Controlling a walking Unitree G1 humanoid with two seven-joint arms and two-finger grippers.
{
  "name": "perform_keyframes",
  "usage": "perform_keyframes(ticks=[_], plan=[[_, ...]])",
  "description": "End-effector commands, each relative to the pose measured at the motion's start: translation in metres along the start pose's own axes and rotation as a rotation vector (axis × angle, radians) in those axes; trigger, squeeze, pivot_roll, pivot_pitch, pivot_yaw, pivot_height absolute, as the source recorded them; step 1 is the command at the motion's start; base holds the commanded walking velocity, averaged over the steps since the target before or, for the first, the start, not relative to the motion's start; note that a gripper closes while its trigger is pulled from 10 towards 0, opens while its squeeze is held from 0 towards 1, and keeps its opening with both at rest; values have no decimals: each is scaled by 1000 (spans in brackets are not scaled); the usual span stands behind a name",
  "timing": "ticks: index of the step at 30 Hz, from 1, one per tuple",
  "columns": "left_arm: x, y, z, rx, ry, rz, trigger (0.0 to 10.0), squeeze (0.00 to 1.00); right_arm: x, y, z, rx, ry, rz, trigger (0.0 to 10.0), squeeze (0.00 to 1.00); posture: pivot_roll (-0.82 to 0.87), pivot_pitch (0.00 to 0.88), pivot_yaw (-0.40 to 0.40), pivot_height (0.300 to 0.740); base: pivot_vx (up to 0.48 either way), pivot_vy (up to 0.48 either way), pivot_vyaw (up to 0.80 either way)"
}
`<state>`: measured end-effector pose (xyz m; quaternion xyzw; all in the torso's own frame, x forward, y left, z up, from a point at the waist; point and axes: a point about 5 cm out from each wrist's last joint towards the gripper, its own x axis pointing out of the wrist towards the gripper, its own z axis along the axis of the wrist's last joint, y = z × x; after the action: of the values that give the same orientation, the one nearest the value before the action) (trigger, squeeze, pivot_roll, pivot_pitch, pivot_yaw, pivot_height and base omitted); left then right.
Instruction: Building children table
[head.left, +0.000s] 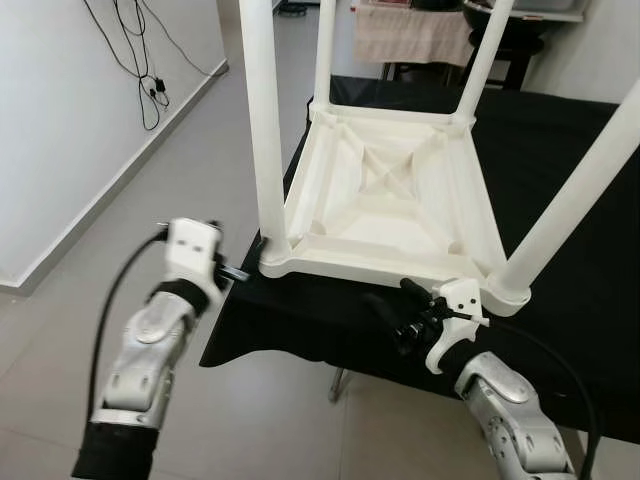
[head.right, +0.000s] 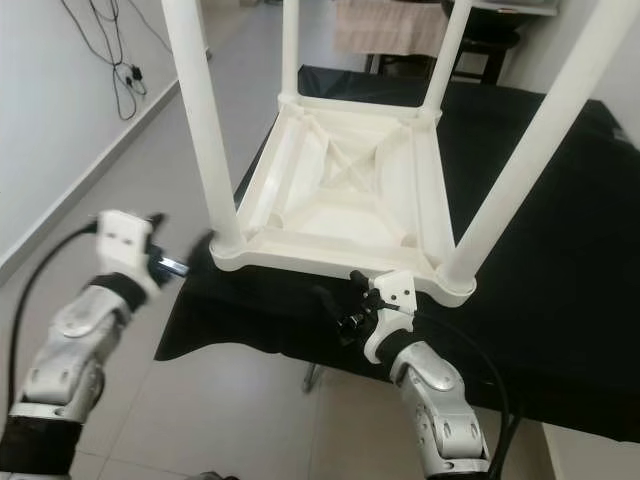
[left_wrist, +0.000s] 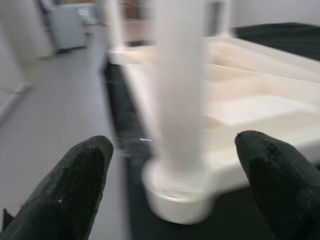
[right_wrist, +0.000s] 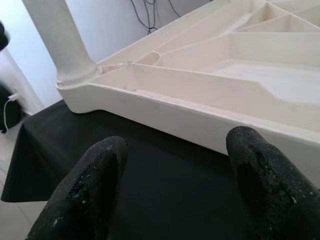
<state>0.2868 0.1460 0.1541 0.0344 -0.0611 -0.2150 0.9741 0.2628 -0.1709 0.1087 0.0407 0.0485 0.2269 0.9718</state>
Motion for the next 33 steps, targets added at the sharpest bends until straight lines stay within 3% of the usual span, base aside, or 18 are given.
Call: perform_keyframes(ticks=[1,2,3,4,6,8,9,11,12,17,22,25,33], plan=[[-7,-7,-5,-26,30,-45,10000,0,-4,2,0,10,-2,8,10000,0,-9,77,-2,740,0,0,0],[-23,-13,-11,-54,60,-79,10000,0,-12,4,0,17,3,37,10000,0,-10,78,-3,740,0,0,0],[-23,-13,-11,-54,60,-79,10000,0,-12,4,0,17,3,37,10000,0,-10,78,-3,740,0,0,0],[-33,-18,-13,-74,80,-103,10000,0,-17,5,0,23,8,60,10000,0,-11,84,-2,740,0,0,0],[-66,-30,-17,-114,141,-136,10000,0,-38,16,-1,5,43,183,10000,0,2,92,-9,740,0,0,0],[-89,-41,-19,-127,189,-156,10000,0,-51,25,-1,-18,80,276,10000,0,12,98,-15,740,0,0,0],[-97,-46,-20,-129,206,-162,10000,0,-55,28,-1,-28,96,308,10000,0,12,98,-15,740,0,0,0],[-97,-46,-20,-129,206,-162,10000,0,-55,28,-1,-28,96,308,10000,0,12,98,-15,740,0,0,0],[-108,-52,-18,-135,225,-160,10000,0,-63,35,0,-68,135,383,10000,0,14,97,-23,740,0,0,0],[-111,-49,-14,-118,217,-146,10000,0,-65,37,1,-96,159,406,10000,0,17,91,-28,740,0,0,0],[-111,-44,-11,-131,215,-142,10000,0,-63,40,1,-107,177,414,10000,0,15,84,-22,740,107,0,-800],[-111,-43,-9,-135,224,-141,10000,0,-60,39,3,-143,166,369,10000,0,10,81,-17,740,284,0,0],[-109,-42,-9,-141,223,-147,10000,0,-59,39,8,-91,136,378,10000,0,5,77,-14,740,278,0,95]])
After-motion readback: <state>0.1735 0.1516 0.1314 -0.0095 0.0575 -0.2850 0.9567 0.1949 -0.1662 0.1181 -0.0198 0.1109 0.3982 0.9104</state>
